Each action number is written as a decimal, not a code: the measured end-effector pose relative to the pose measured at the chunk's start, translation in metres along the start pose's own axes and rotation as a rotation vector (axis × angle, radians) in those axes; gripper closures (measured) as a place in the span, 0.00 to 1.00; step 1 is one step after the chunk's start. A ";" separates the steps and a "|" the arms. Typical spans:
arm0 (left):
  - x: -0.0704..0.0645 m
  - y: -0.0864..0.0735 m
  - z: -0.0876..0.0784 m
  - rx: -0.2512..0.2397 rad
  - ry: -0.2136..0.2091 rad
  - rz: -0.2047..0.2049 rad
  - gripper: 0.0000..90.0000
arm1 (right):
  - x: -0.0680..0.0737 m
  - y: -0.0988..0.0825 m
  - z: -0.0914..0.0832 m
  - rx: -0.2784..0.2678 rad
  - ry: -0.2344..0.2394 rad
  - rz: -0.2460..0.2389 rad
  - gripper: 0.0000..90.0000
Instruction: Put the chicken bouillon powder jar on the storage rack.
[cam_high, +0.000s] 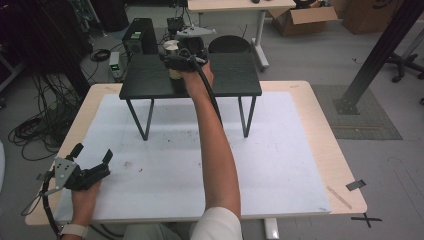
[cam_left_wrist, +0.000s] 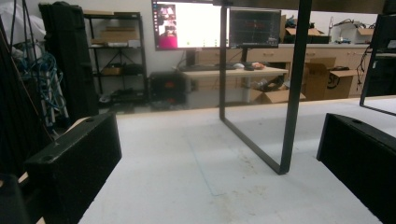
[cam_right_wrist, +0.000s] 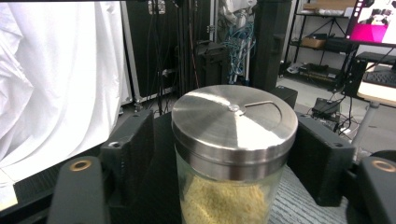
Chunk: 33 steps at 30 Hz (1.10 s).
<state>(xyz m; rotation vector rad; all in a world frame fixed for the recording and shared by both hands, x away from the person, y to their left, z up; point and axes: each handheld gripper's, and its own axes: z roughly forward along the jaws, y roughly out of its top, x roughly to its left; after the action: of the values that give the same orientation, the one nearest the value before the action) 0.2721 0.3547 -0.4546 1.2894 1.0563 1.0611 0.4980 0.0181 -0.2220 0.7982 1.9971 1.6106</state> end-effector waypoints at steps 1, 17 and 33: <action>0.000 0.000 0.000 -0.001 -0.001 0.000 0.00 | 0.000 0.000 0.000 0.003 -0.001 0.003 0.29; 0.000 0.000 0.000 0.006 -0.001 -0.001 0.00 | -0.002 -0.003 -0.001 -0.018 -0.018 0.049 0.07; 0.000 0.000 0.000 0.005 -0.001 -0.001 0.01 | 0.004 -0.012 -0.023 -0.044 -0.009 0.039 0.03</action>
<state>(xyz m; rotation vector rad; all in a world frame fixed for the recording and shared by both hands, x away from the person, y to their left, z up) 0.2725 0.3550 -0.4546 1.2929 1.0592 1.0569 0.4775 0.0024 -0.2281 0.8313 1.9440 1.6647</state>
